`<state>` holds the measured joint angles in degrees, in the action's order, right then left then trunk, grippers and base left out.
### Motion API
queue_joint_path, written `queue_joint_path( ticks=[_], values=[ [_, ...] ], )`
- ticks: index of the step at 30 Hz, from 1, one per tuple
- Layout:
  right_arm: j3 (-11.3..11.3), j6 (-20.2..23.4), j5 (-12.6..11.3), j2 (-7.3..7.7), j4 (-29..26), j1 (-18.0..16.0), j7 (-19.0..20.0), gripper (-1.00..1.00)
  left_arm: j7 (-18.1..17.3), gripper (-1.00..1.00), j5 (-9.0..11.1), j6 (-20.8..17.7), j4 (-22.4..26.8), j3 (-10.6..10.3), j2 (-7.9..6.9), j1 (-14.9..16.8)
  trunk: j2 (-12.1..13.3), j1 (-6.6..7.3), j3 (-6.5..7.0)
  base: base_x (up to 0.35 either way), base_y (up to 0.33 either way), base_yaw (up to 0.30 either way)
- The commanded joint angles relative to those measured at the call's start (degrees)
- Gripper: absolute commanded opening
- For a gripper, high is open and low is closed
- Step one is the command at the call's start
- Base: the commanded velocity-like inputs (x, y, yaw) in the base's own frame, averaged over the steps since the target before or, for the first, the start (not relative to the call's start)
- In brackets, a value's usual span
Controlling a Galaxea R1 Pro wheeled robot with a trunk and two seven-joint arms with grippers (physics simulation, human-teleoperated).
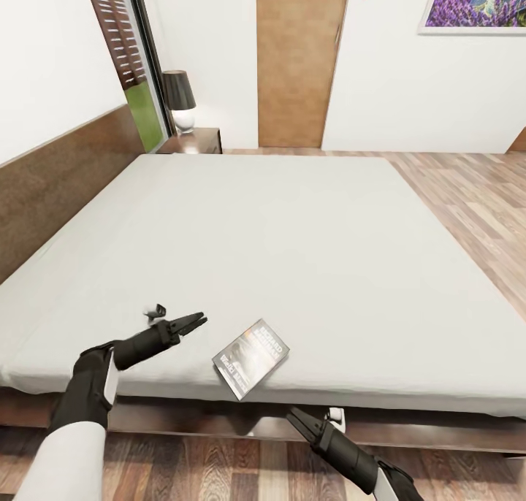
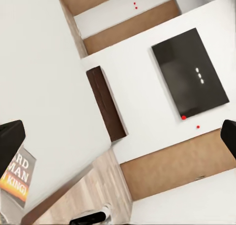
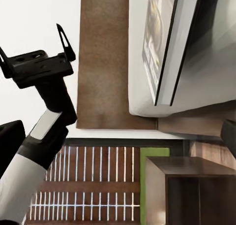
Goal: In the bedroom, move the book from the bed onto either nightstand, and place the two sandals side by side next to the bed.
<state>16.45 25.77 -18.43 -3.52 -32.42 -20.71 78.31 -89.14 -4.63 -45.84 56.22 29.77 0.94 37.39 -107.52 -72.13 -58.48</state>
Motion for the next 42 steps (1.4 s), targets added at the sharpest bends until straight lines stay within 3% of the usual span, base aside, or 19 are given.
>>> queue_joint_path(
  ticks=[1, 5, 8, 22, 30, 42],
  values=[
    [0.25, 0.59, 0.1, -0.1, 0.0, -0.03, 0.19, 1.0, 0.6, 1.0, -0.5, -1.69, 1.9, -1.12, 0.18, 0.14, -0.02, 0.0, -0.04, 0.0, 0.0, 0.0],
    [0.25, 0.59, 0.14, -0.16, 0.06, -0.02, 0.18, 1.0, 3.28, 1.0, -0.34, -3.22, 5.61, -4.36, 0.34, 0.28, -0.02, 0.0, -0.04, 0.0, 0.0, 0.0],
    [0.25, 0.59, 0.15, -0.17, 0.1, 0.02, 0.18, 1.0, 3.81, 1.0, -0.3, -3.34, 6.23, -4.89, 0.35, 0.3, -0.02, 0.0, -0.04, 0.021, 0.0, 0.0],
    [0.08, 0.58, 0.15, -0.25, 0.23, -0.02, 0.17, 1.0, 3.99, 1.0, -0.01, -2.51, 6.18, -4.98, 0.67, -0.04, -0.02, 0.0, -0.04, 0.092, -0.019, 0.0],
    [-0.01, -1.24, 0.15, -0.26, 0.33, 0.0, 0.17, 1.0, 3.72, 1.0, -0.07, -2.08, 6.27, -5.04, 2.8, -0.12, -0.02, 0.0, -0.04, 0.0, 0.0, 0.0],
    [-0.02, -1.36, 0.15, -0.26, 0.31, 0.0, 0.17, 1.0, 3.64, 1.0, -0.03, -2.06, 6.16, -4.91, 2.92, -0.13, -0.02, 0.0, -0.04, 0.0, 0.094, 0.0]
  ],
)
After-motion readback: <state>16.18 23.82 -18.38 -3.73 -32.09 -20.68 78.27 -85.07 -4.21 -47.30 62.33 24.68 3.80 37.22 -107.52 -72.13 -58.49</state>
